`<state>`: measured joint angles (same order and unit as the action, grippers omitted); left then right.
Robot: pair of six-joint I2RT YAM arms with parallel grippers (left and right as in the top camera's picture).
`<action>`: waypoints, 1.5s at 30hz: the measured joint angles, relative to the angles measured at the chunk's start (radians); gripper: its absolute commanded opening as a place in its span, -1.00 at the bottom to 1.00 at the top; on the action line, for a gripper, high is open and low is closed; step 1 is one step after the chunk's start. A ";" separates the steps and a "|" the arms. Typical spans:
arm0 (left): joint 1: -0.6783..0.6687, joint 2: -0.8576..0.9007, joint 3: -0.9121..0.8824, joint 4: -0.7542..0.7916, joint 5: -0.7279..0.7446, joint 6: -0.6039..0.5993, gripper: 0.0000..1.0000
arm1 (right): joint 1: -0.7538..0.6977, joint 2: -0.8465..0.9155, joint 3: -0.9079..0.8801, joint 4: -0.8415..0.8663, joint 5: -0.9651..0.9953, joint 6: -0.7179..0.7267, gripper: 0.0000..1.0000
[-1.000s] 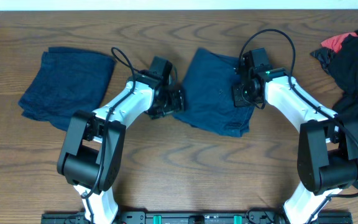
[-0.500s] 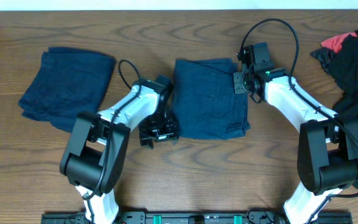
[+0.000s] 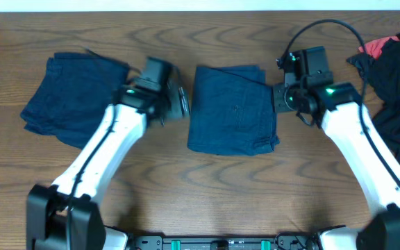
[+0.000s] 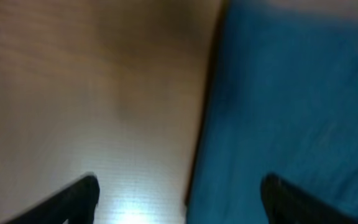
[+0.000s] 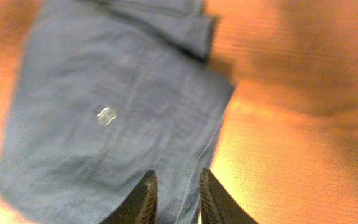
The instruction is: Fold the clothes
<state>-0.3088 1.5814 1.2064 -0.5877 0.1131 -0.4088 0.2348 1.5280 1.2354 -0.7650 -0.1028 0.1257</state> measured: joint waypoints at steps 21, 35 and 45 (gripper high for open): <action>0.045 0.433 0.017 0.644 0.145 0.016 0.67 | 0.216 0.010 -0.301 0.141 -0.232 -0.003 -0.55; -0.008 0.464 0.042 0.481 0.198 0.055 0.52 | 0.222 0.010 -0.433 0.271 -0.152 -0.001 -0.44; -0.082 0.426 0.077 0.122 0.122 0.101 0.13 | 0.219 0.010 -0.433 0.287 0.050 -0.001 -0.35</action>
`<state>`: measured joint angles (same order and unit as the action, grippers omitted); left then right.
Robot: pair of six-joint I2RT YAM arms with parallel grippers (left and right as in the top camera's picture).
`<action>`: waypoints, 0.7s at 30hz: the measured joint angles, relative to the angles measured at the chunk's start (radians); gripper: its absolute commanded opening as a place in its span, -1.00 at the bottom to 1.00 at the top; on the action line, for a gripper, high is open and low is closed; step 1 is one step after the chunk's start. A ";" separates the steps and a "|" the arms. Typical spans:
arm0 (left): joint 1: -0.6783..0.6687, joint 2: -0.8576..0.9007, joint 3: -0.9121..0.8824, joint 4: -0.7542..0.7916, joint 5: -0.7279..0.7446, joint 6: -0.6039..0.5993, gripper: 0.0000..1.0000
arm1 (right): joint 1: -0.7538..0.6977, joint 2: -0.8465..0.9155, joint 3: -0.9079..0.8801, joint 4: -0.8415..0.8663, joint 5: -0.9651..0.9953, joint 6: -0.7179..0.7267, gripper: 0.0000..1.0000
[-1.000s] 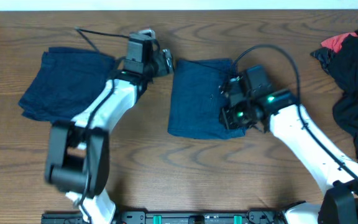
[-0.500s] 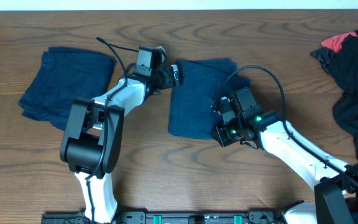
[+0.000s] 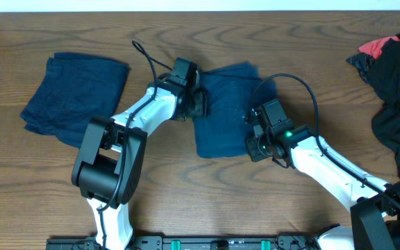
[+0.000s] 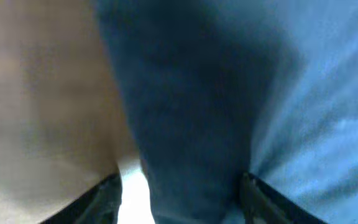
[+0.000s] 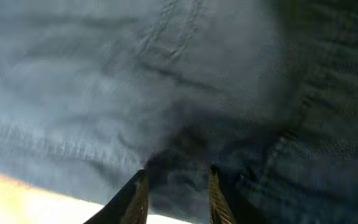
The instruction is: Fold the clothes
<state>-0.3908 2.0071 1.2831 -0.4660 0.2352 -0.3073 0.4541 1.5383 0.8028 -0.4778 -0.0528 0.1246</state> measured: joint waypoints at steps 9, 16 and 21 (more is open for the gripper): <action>-0.054 -0.010 0.007 -0.334 0.003 -0.067 -0.20 | -0.074 0.000 -0.002 0.197 0.180 -0.028 -0.38; -0.111 -0.030 -0.024 -0.445 0.013 -0.082 -0.18 | -0.110 0.000 -0.002 0.251 0.207 -0.054 -0.50; -0.098 -0.164 -0.062 -0.453 -0.018 -0.084 0.96 | -0.110 0.000 -0.002 0.228 0.199 -0.056 -0.49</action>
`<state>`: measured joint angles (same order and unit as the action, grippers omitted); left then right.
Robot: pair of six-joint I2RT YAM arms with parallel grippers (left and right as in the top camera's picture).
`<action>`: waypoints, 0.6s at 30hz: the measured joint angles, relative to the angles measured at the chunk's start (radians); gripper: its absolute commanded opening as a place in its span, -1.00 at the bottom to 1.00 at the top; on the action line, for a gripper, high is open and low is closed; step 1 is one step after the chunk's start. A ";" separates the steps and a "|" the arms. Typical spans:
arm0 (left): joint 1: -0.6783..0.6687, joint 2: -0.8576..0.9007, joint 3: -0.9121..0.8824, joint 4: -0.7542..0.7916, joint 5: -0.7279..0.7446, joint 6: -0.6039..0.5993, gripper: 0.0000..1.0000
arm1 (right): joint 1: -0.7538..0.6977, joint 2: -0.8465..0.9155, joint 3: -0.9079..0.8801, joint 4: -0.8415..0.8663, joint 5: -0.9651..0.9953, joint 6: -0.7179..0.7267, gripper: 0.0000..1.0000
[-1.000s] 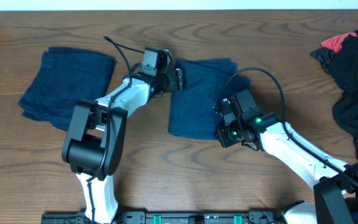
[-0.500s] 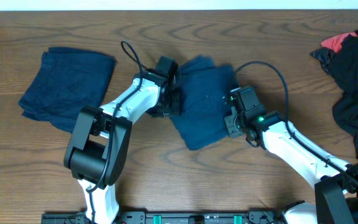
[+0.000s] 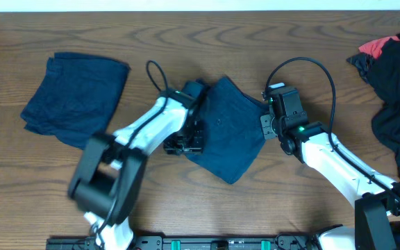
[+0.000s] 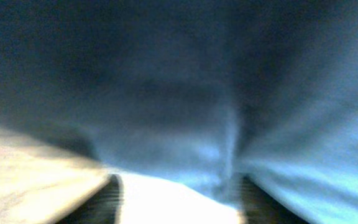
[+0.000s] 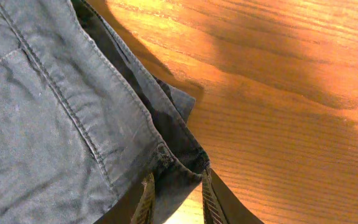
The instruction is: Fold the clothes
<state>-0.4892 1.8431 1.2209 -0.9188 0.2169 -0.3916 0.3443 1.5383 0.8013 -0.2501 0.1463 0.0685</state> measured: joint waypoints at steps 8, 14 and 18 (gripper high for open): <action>0.085 -0.296 0.005 0.245 -0.067 0.107 0.96 | 0.000 0.000 0.000 -0.050 -0.024 0.045 -0.35; 0.177 -0.251 0.005 0.407 0.028 0.275 0.95 | 0.000 0.000 0.000 -0.117 -0.041 0.116 -0.28; 0.217 -0.144 0.005 0.476 0.143 0.388 0.96 | 0.000 0.000 0.000 -0.121 -0.042 0.134 -0.27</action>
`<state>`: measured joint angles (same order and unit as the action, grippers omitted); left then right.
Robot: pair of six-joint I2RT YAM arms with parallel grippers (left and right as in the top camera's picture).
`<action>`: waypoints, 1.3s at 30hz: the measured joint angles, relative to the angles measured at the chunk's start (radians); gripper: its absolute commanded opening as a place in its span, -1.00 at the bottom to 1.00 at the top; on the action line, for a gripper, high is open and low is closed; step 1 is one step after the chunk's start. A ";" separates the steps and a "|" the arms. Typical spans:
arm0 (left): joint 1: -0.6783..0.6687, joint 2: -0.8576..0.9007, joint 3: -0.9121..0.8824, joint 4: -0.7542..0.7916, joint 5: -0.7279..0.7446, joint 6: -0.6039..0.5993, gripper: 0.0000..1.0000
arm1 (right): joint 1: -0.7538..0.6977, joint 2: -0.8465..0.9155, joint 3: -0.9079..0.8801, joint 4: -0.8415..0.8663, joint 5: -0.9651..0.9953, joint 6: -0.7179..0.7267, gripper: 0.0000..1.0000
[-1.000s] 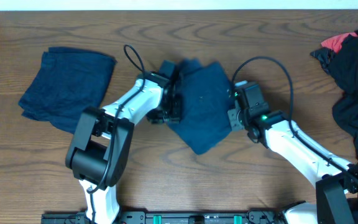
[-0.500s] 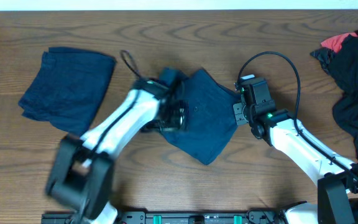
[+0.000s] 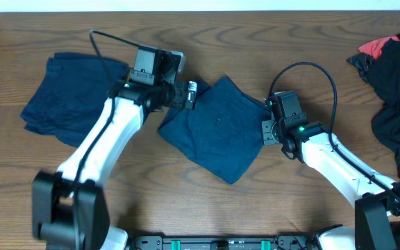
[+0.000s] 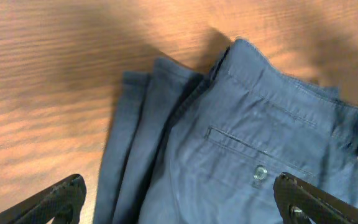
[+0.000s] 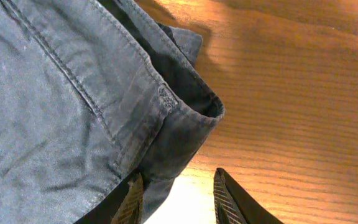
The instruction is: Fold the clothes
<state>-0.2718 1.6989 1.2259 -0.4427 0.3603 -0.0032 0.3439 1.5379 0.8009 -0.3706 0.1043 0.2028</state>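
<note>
The folded blue shorts [image 3: 217, 132] lie mid-table, turned like a diamond; their back pocket and button [image 4: 260, 172] face up. My left gripper [image 3: 187, 94] hovers at the upper left corner of the shorts, wide open [image 4: 182, 205], and the cloth below its fingers is not gripped. My right gripper [image 3: 268, 130] sits at the right corner of the shorts, open [image 5: 178, 200]. The waistband corner [image 5: 185, 115] lies just ahead of its left finger. A second folded dark blue garment [image 3: 75, 97] rests at the far left.
A heap of black clothes with a red piece [image 3: 394, 76] lies at the right edge of the wooden table [image 3: 186, 201]. Cables loop above both wrists.
My left gripper moved from the lower left edge of the shorts up to their upper left corner and now stands wide open. My right gripper's fingers have parted at the right corner.
The shorts first lay square in the middle with a gripper on either side. Then both grippers were on the cloth, left at the top left, right at the lower right. After that the shorts lay turned into a diamond. Now both grippers are open at its corners.
</note>
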 measured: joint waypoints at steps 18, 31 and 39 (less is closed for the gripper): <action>-0.019 0.272 0.000 0.038 0.111 0.138 0.96 | 0.000 -0.015 0.000 -0.014 0.000 0.017 -0.24; -0.171 0.286 0.005 -0.018 0.121 0.155 -0.75 | 0.000 -0.015 0.000 -0.009 -0.001 0.017 -0.20; -0.156 0.266 0.005 -0.040 0.159 0.159 -0.88 | 0.000 -0.022 0.000 -0.015 0.001 0.022 -0.36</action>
<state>-0.4282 1.9644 1.2308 -0.4828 0.5198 0.1562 0.3439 1.5158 0.8009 -0.3859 0.1055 0.2245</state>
